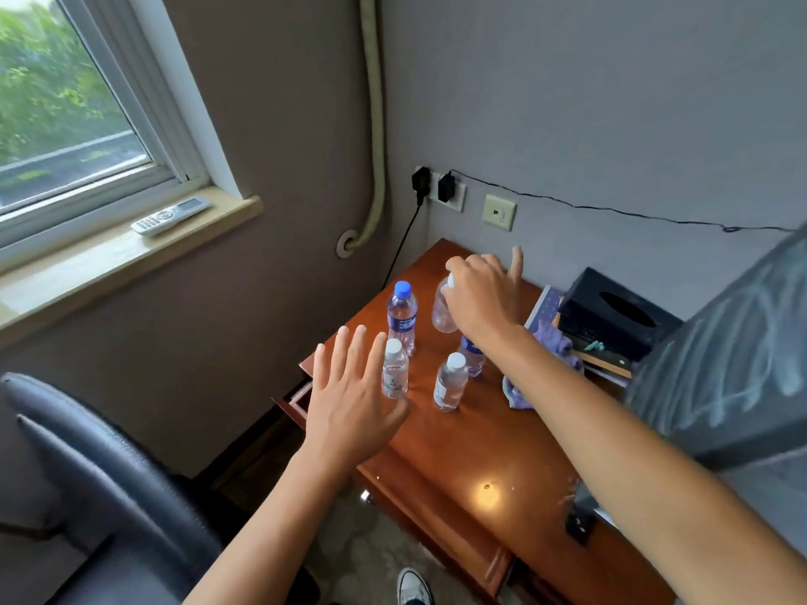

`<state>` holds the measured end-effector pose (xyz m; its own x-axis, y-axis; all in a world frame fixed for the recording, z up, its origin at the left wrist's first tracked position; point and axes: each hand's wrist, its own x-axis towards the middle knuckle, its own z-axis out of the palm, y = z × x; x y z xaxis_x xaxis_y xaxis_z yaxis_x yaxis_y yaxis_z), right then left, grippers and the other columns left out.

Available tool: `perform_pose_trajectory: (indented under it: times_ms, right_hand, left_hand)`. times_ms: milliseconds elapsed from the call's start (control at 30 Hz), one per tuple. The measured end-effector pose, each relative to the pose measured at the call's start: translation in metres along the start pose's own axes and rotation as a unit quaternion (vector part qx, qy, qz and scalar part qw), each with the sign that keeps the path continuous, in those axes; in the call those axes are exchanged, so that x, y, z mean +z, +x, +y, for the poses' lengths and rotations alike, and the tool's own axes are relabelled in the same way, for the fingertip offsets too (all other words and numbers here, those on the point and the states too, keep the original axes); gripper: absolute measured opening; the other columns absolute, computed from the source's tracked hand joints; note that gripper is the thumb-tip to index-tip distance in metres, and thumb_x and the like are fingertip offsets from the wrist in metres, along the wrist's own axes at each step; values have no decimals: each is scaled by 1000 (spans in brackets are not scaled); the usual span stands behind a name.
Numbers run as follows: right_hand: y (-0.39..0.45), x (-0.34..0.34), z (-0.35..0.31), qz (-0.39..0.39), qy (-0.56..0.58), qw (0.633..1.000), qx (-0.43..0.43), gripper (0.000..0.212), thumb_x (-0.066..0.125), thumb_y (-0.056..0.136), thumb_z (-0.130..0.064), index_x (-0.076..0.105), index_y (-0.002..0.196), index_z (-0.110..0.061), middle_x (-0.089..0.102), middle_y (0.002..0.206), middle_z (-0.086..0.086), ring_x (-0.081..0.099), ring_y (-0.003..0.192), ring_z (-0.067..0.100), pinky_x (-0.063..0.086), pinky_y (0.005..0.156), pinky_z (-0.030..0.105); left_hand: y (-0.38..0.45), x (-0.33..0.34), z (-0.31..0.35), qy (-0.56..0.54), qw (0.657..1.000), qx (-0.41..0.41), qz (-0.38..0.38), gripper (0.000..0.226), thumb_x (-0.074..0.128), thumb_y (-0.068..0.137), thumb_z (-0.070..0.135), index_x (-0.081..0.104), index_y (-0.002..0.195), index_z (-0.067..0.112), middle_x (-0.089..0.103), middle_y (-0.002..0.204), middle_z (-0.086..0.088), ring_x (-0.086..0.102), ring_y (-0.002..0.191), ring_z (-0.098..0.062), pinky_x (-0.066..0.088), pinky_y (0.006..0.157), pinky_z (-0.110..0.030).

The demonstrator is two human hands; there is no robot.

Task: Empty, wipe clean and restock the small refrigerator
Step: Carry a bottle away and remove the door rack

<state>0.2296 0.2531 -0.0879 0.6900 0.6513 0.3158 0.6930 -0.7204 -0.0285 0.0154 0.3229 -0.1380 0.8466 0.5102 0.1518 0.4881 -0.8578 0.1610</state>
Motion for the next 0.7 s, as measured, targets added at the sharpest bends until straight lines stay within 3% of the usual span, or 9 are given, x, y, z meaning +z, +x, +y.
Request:
perform_pose_trajectory:
  times_ms: [67,167,267,367,467,600,700]
  right_hand:
    - [-26,-24,-1,39,28,999,7,30,65,96,-33,65,123,-19,71,114,4,60,113,27,25,117,53]
    - [-75,-62,-5,68,80,994,25,35,64,96,-30,63,129,-16,70,118,7,60,110,30,44,96,42]
    - [-135,-96,-15,93,116,987,54,36,67,94,-29,63,128,-19,68,118,5,60,110,28,47,86,37]
    - [-205,-122,-30,105,126,982,92,34,70,91,-33,65,123,-23,68,116,1,63,109,26,50,82,36]
    - [-283,-141,-41,102,133,976,140,32,70,91,-37,64,121,-26,69,116,-3,64,104,24,54,79,38]
    - [-381,-157,-51,80,143,964,210,36,70,92,-40,63,125,-28,68,118,-6,63,102,19,48,75,30]
    - [-444,-173,-57,73,155,950,261,39,71,92,-40,62,128,-29,68,123,-10,64,106,12,52,81,27]
  left_hand:
    - [-14,-6,2,-5,1000,17,10,81,42,91,66,23,159,25,20,169,-6,6,158,-32,-2,124,-54]
    - [-36,-17,11,-28,998,50,21,81,45,92,64,23,159,25,22,168,-4,6,158,-29,-3,124,-51]
    - [-68,-29,23,-86,990,101,39,81,51,93,59,23,160,24,25,168,-1,10,158,-23,-3,123,-46]
    - [-107,-36,35,-137,977,160,42,81,55,92,56,24,159,23,31,165,1,20,155,-19,8,126,-45]
    - [-149,-37,50,-206,953,220,10,83,60,91,56,25,158,21,41,160,2,35,148,-18,29,122,-45]
    - [-219,-35,78,-305,918,242,-75,88,68,90,53,24,159,22,48,155,5,48,138,-17,38,114,-44]
    - [-269,-37,96,-384,874,256,-152,84,72,87,54,26,155,33,55,141,20,55,125,-6,44,90,-20]
